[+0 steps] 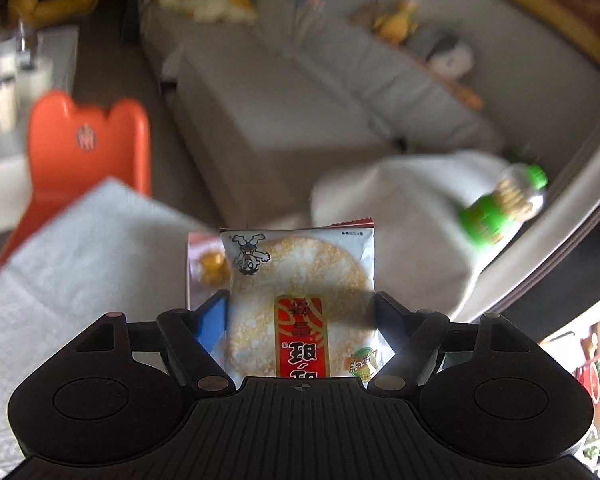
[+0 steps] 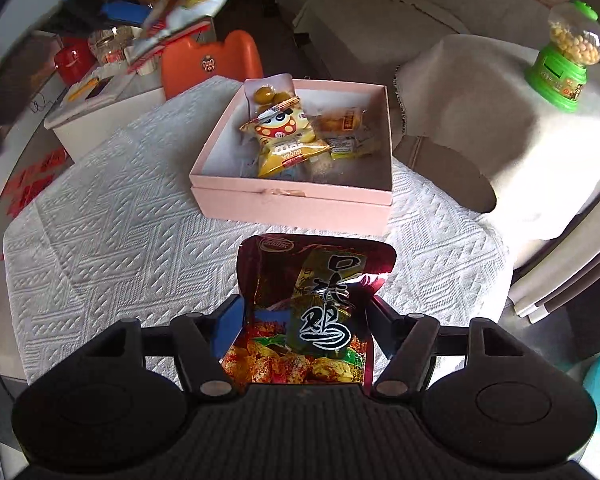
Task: Organize snacks
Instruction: 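Drop rice-cracker pack into pink box with left tool while right tool carries chicken pack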
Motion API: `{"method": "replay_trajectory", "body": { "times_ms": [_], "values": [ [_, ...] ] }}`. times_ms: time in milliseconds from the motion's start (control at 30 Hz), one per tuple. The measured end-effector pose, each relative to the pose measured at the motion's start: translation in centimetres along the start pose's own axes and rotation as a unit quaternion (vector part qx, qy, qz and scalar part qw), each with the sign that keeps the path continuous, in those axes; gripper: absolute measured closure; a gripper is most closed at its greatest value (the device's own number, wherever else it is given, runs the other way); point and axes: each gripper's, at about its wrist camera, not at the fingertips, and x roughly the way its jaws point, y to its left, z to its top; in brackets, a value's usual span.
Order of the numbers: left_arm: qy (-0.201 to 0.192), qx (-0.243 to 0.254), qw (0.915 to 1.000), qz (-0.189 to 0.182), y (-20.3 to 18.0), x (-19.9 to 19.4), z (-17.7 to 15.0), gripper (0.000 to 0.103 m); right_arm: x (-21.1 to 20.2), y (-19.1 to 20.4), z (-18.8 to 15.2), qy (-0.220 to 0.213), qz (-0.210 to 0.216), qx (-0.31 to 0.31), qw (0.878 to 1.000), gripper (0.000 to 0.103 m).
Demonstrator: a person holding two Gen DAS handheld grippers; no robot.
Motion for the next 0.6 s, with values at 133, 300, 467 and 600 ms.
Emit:
{"method": "replay_trajectory", "body": {
  "times_ms": [133, 300, 467, 600],
  "values": [
    [-0.064, -0.033, 0.9973, -0.016, 1.3, 0.5, -0.7, 0.022, 1.0, -1.0, 0.6, -0.005, 0.003, 0.005, 1.0, 0.035],
    [0.021, -0.028, 0.998, -0.053, 2.2, 4.9, -0.4, 0.022, 3.0, -2.5, 1.2, 0.013, 0.008, 0.012, 1.0, 0.035],
    [0.049, 0.018, 0.9981, 0.031, 2.8, 10.4, -2.8, 0.027, 5.8, -2.3, 1.9, 0.044, 0.02, 0.017, 0.999, 0.035],
    [-0.071, -0.075, 0.9946, -0.007, 4.7, 6.1, -3.4, 0.027, 6.8, -1.8, 2.4, 0.044, 0.02, 0.005, 0.999, 0.035]
  ]
}}
